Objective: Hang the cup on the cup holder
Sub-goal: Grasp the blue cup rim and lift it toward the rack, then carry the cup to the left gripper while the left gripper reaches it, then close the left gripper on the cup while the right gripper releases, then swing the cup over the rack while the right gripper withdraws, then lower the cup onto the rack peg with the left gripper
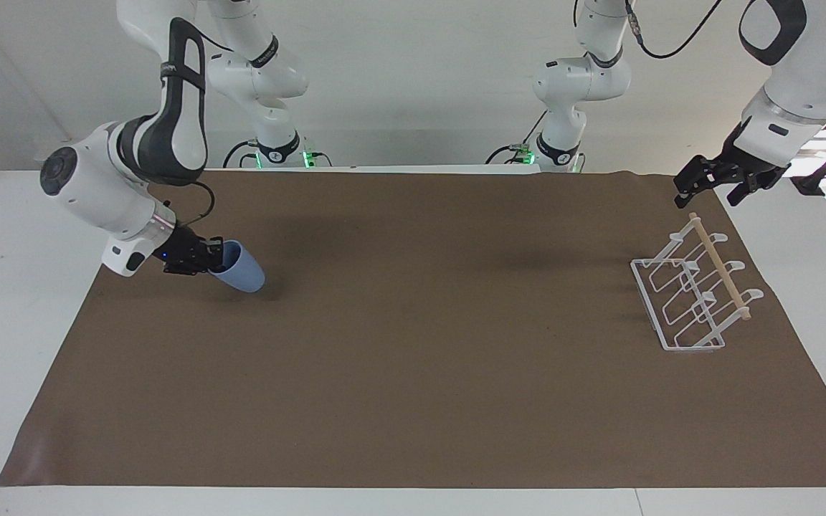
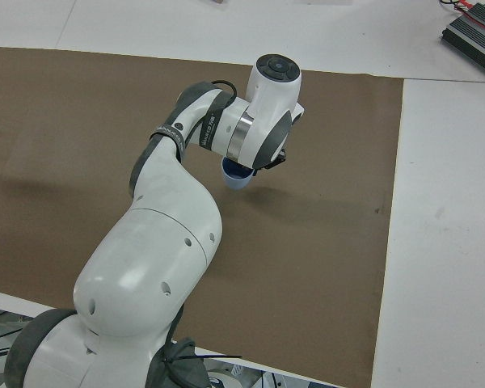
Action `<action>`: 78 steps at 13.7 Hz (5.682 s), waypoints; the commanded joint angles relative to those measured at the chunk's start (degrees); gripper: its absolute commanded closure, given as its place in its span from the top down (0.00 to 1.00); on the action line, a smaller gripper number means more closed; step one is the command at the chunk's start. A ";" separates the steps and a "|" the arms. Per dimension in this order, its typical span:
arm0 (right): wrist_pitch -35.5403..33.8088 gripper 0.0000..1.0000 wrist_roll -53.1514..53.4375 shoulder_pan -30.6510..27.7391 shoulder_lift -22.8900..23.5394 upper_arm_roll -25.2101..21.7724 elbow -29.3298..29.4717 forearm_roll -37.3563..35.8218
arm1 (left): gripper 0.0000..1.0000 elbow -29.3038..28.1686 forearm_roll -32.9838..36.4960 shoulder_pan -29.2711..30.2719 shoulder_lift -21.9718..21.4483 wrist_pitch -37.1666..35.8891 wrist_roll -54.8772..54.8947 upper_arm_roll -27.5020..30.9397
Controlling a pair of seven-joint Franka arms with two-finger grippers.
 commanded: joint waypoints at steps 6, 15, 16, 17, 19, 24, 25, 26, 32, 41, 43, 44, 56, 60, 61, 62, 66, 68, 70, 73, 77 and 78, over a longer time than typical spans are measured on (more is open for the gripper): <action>-1.16 0.00 12.30 14.99 -1.78 0.22 -3.70 40.76 | 1.00 -3.33 -6.01 -2.32 -2.05 7.55 -32.01 -0.54; 26.55 0.00 23.21 37.34 -1.09 0.22 -4.42 63.21 | 1.00 0.98 -16.54 -14.89 -1.08 4.75 -91.74 -0.98; 26.64 0.00 23.48 37.69 -1.09 0.22 -4.42 63.30 | 1.00 0.37 -21.45 -14.20 -1.35 3.09 -92.03 -0.98; 27.34 0.00 24.01 38.39 -1.09 0.31 -4.24 63.73 | 1.00 -0.85 -26.11 -13.24 -1.96 2.20 -92.12 -0.54; 30.57 0.00 24.63 41.55 -0.56 0.31 -3.63 66.27 | 1.00 -3.49 -30.36 -12.69 -3.27 3.15 -93.69 -0.54; 35.08 0.00 24.71 44.90 0.06 0.22 -3.10 67.25 | 1.00 -11.05 -30.11 -15.07 -4.43 13.44 -95.55 -1.07; 35.25 0.00 24.71 44.90 0.06 0.22 -3.10 67.25 | 1.00 -11.49 -29.85 -15.16 -4.51 12.48 -95.02 -1.07; 35.34 0.00 24.71 44.90 0.06 0.31 -3.10 67.25 | 1.00 -11.41 -29.59 -15.07 -4.60 10.13 -94.32 -0.98; 35.34 0.00 24.71 44.90 0.14 0.22 -3.10 67.17 | 0.96 -17.38 -25.80 -16.83 -6.45 13.17 -90.62 -1.15; 36.75 0.17 24.98 44.90 0.14 0.22 -3.10 67.17 | 0.00 -14.15 -20.28 -17.36 -4.61 14.94 -91.06 -1.15; 36.84 0.99 25.06 44.82 -0.47 0.22 -3.71 67.17 | 0.00 -11.33 -17.47 -16.65 -3.37 13.88 -91.50 -0.98; 36.40 0.99 25.59 44.47 -0.73 0.22 -3.72 67.08 | 0.00 -11.32 -15.37 -16.57 -3.11 14.05 -91.76 -0.89; 5.99 0.99 16.81 11.61 -1.53 -0.04 -2.66 10.29 | 0.00 -10.44 56.23 -13.67 9.10 12.66 -87.01 -0.63; 5.99 0.99 16.63 4.14 -1.79 -0.04 -0.48 -5.23 | 0.00 -10.53 68.40 -13.75 10.08 9.84 -91.67 -0.63; 5.03 0.99 16.63 3.86 -2.05 -0.30 1.80 -7.08 | 0.00 -11.05 70.68 -13.67 10.69 9.66 -94.99 -0.63; 2.06 0.99 16.98 3.77 -2.14 -0.39 5.30 -10.50 | 0.00 -11.49 72.70 -13.75 12.35 8.44 -98.76 -0.63; -9.97 0.99 19.34 3.95 -3.01 -0.39 17.88 -24.85 | 0.00 -11.76 73.42 -15.85 16.04 4.84 -104.67 -0.71; -17.44 0.99 21.98 3.42 -3.81 -0.75 24.98 -28.00 | 0.00 -13.77 73.60 -16.91 16.93 4.39 -107.48 -0.63; -20.20 0.99 22.17 3.77 -3.90 -0.40 27.05 -32.31 | 0.00 -14.31 76.49 -17.00 18.86 3.08 -110.04 -0.71; -21.88 0.99 22.16 3.60 -4.42 -0.57 25.91 -32.77 | 0.00 -14.40 77.20 -17.00 19.66 2.72 -110.66 -0.63; -21.53 0.99 22.87 2.54 -7.59 -0.48 19.92 -32.77 | 0.07 -15.45 77.56 -16.83 20.19 3.42 -113.90 -0.98; -21.52 0.99 22.87 2.71 -7.50 -0.48 20.10 -32.77 | 0.37 -15.63 76.69 -16.48 20.18 3.60 -116.26 -0.98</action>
